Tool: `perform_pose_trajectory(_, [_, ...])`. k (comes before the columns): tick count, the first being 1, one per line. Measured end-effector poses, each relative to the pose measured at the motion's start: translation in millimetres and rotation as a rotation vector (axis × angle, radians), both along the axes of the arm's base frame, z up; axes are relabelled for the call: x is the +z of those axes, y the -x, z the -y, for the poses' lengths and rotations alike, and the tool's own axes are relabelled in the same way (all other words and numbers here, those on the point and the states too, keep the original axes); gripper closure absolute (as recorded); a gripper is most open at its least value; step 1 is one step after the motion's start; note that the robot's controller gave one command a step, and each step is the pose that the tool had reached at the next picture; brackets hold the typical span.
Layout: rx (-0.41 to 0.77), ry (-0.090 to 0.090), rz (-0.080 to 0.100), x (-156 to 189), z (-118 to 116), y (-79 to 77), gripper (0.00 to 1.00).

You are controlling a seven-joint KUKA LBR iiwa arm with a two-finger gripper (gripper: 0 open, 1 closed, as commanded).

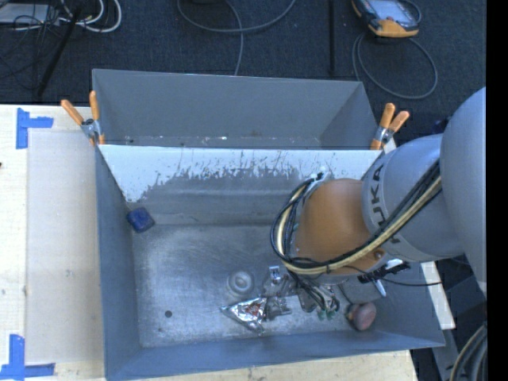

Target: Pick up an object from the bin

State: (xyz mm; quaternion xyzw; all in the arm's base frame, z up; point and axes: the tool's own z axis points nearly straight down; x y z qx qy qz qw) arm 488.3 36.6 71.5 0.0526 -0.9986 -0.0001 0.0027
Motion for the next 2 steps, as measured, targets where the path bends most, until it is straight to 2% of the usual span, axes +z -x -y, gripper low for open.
perform_pose_trajectory(1, [0.141,0.002,-0.004,0.4,-16.6,-28.6,1.0])
perform_pose_trajectory(2, [0.149,-0.001,0.013,144.2,-17.5,-15.6,1.0])
